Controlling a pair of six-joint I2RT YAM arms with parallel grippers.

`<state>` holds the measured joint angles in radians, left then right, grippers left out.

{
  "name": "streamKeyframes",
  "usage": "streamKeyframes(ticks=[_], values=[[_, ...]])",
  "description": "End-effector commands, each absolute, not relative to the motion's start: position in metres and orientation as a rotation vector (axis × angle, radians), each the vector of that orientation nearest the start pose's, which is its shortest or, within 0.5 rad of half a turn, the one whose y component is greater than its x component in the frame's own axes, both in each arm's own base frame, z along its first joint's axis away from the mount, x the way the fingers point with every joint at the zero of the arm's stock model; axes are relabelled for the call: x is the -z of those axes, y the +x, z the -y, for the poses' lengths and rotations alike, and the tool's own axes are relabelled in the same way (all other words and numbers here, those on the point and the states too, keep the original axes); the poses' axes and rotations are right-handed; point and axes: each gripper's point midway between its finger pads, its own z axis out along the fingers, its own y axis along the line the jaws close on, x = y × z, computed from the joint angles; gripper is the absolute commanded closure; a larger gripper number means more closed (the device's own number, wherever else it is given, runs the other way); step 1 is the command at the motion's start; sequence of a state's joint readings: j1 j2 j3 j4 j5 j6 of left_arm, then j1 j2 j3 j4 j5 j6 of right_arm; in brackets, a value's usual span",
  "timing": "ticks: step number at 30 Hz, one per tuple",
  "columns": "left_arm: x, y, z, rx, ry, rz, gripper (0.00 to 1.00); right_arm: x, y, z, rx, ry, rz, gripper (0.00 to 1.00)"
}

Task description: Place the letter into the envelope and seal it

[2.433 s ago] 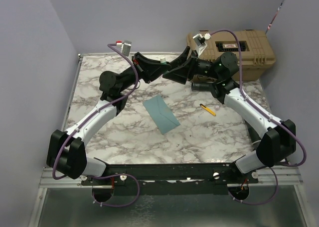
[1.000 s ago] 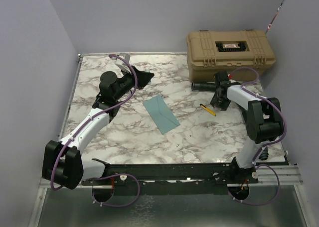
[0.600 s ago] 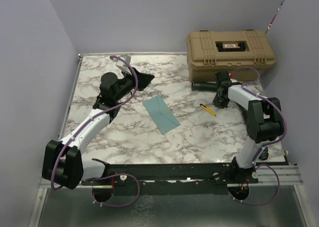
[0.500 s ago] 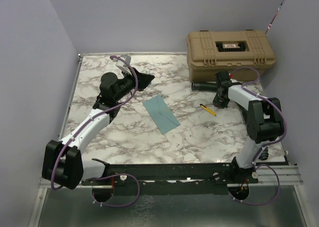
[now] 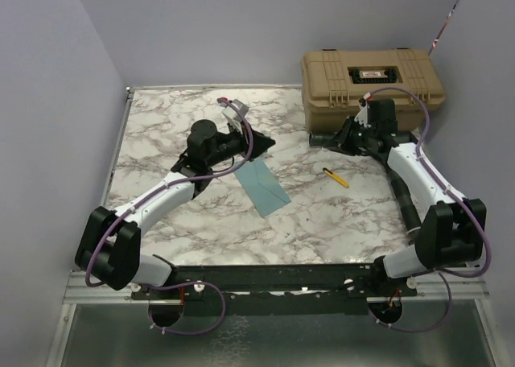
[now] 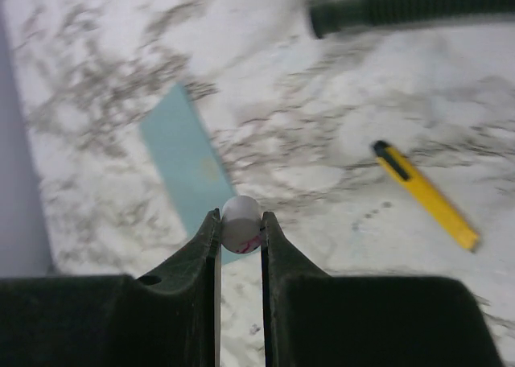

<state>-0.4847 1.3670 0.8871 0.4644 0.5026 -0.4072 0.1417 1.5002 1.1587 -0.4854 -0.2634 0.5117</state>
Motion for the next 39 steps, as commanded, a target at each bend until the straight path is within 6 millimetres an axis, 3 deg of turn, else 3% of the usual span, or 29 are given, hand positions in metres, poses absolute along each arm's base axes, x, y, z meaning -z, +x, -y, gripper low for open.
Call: streamKeyframes(ticks=[1,6,14,21,39], values=[[-0.272,0.314,0.316,1.002,0.809,-1.461,1.0,-0.238,0.349,-0.182,-1.155,-0.06,-2.188,0.93],[-0.254,0.316,0.325,0.924,0.954,-1.411,1.0,-0.284,0.333,-0.198,-1.318,-0.187,-2.037,0.93],[-0.246,0.321,0.342,0.891,1.085,-1.384,1.0,-0.312,0.322,-0.215,-1.435,-0.262,-1.97,0.95],[-0.243,0.323,0.351,0.899,1.107,-1.395,1.0,-0.295,0.333,-0.217,-1.379,-0.239,-2.046,0.96],[-0.238,0.33,0.36,0.88,1.101,-1.417,1.0,-0.266,0.339,-0.231,-1.352,-0.232,-2.128,0.98]])
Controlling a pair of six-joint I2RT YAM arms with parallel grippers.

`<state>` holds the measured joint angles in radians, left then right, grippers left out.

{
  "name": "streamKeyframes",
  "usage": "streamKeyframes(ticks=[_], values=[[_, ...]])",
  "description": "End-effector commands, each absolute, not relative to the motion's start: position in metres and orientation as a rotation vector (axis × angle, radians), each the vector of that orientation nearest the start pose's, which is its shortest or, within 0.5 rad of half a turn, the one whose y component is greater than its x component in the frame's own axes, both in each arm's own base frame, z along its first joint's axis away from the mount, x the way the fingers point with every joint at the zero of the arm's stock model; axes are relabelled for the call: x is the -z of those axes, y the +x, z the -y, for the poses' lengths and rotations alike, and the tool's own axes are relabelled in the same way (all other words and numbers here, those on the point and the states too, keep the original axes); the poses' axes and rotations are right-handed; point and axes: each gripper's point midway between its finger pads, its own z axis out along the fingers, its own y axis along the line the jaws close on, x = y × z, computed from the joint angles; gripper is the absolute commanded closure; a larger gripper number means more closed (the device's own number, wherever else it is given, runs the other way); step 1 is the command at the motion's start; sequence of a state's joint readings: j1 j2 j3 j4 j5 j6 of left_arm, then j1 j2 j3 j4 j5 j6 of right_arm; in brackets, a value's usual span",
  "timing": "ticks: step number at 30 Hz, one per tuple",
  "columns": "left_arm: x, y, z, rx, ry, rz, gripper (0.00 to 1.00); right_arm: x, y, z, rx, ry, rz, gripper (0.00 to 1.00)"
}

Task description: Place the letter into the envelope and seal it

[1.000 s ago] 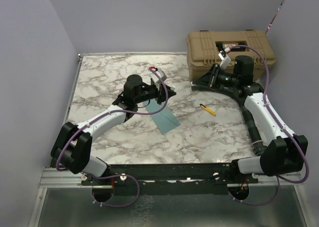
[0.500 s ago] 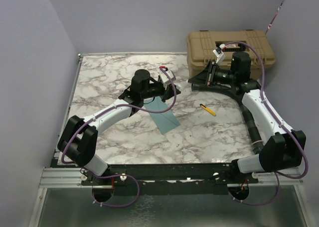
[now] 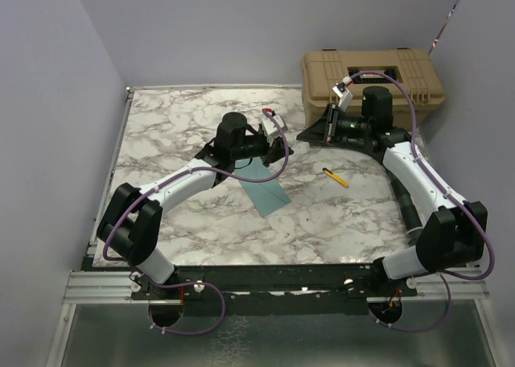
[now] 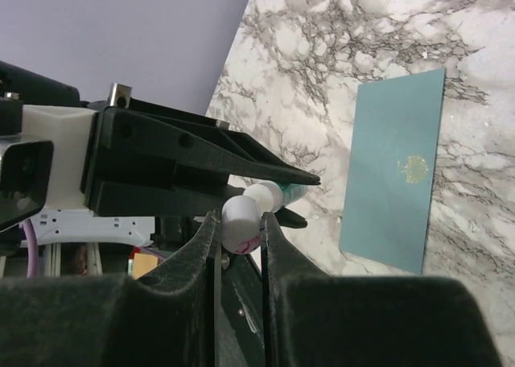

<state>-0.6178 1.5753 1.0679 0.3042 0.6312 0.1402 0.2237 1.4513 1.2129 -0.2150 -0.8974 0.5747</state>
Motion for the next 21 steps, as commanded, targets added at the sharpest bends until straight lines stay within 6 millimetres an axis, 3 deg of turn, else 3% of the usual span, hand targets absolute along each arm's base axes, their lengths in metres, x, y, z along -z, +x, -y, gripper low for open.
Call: streamKeyframes(ticks=[1,7,21], values=[[-0.238,0.331,0.359,0.874,1.097,-1.42,1.0,-0.264,0.34,-0.23,-1.34,-0.225,-2.133,0.98],[-0.239,0.333,0.359,0.861,1.089,-1.416,1.0,-0.259,0.341,-0.228,-1.32,-0.202,-2.154,0.99],[-0.243,0.328,0.363,0.925,1.053,-1.404,1.0,-0.267,0.335,-0.242,-1.416,-0.256,-2.111,0.99]])
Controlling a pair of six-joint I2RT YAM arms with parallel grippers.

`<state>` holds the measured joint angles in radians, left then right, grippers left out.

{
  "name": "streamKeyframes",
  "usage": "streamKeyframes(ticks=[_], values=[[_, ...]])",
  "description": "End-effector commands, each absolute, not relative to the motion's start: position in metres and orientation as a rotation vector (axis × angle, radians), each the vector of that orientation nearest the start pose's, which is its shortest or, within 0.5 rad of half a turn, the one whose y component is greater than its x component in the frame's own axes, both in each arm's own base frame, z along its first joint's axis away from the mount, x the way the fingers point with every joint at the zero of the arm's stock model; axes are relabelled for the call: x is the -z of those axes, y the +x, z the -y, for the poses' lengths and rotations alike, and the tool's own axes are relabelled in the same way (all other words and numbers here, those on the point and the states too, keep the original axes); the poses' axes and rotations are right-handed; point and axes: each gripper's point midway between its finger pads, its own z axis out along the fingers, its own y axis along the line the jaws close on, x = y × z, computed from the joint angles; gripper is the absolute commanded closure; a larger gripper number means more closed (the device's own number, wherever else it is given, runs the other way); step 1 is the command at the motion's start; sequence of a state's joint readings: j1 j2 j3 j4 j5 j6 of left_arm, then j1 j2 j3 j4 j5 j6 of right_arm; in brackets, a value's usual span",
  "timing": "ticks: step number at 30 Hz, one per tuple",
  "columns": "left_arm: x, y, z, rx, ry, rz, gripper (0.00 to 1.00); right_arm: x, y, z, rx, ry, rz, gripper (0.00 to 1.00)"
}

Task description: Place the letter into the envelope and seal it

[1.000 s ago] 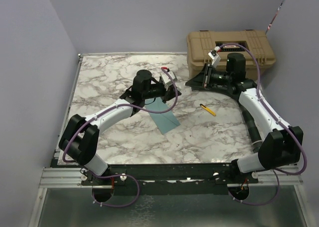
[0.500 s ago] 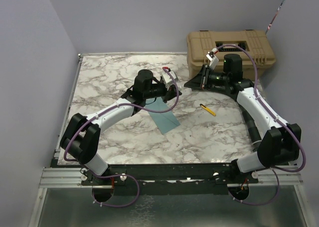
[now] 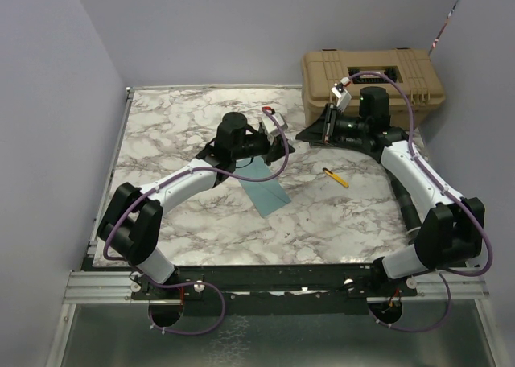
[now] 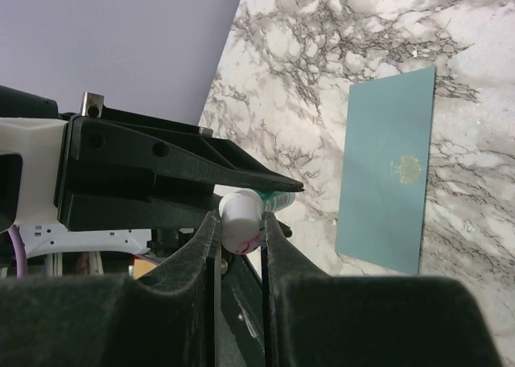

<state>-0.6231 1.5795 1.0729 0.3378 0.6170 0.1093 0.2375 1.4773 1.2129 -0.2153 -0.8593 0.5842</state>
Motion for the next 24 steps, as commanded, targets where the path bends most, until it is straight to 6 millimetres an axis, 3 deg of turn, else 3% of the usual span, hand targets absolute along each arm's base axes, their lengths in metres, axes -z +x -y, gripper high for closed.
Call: streamKeyframes(ticks=[1,24], values=[[-0.242,0.328,0.363,0.927,1.054,-1.406,1.0,-0.268,0.333,-0.243,-1.425,-0.264,-2.105,0.99],[-0.233,0.32,0.362,0.925,1.137,-1.427,1.0,-0.277,0.315,-0.258,-1.497,-0.406,-2.075,1.0]])
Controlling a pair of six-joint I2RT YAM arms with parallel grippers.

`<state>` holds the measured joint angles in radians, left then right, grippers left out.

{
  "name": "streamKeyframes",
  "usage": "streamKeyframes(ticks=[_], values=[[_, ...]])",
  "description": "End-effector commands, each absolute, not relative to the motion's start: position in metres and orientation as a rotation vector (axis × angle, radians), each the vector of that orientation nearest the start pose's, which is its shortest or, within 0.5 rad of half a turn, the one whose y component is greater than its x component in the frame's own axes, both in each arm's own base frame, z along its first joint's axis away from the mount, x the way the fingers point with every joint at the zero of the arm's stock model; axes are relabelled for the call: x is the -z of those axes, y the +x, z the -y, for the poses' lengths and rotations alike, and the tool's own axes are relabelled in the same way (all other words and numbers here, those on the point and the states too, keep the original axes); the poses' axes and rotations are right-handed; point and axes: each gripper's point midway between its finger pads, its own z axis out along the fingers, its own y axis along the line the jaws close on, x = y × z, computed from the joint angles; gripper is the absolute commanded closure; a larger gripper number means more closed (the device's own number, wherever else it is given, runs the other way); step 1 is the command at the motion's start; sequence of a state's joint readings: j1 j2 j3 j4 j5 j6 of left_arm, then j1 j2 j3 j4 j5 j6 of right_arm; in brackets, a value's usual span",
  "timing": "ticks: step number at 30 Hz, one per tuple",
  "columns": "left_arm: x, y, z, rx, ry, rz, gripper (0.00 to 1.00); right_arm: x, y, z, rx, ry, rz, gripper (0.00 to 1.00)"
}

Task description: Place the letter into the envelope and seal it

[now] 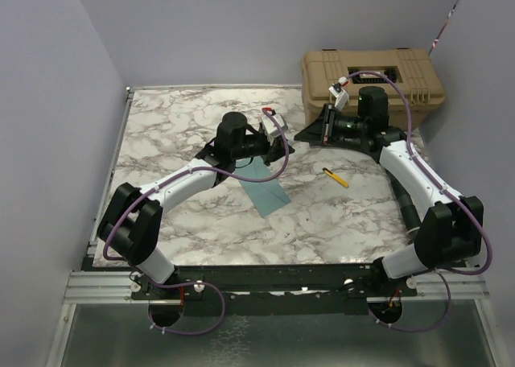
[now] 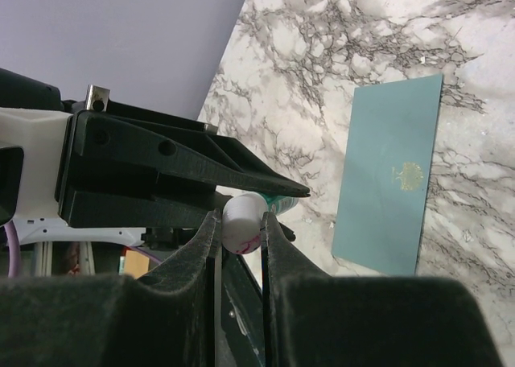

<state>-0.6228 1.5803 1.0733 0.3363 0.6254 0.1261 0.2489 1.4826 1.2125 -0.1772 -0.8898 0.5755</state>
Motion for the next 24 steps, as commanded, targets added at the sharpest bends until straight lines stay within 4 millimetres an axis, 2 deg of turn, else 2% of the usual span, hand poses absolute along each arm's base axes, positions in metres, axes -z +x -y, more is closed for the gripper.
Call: streamKeyframes(ticks=[1,13,24], values=[[-0.233,0.32,0.362,0.927,1.141,-1.429,1.0,-0.277,0.314,-0.258,-1.491,-0.415,-2.073,1.0],[-0.225,0.322,0.364,0.91,1.19,-1.452,1.0,-0.271,0.314,-0.263,-1.413,-0.447,-2.134,1.0],[-0.238,0.326,0.373,0.874,1.279,-1.376,1.0,-0.256,0.311,-0.256,-1.357,-0.366,-2.401,1.0]])
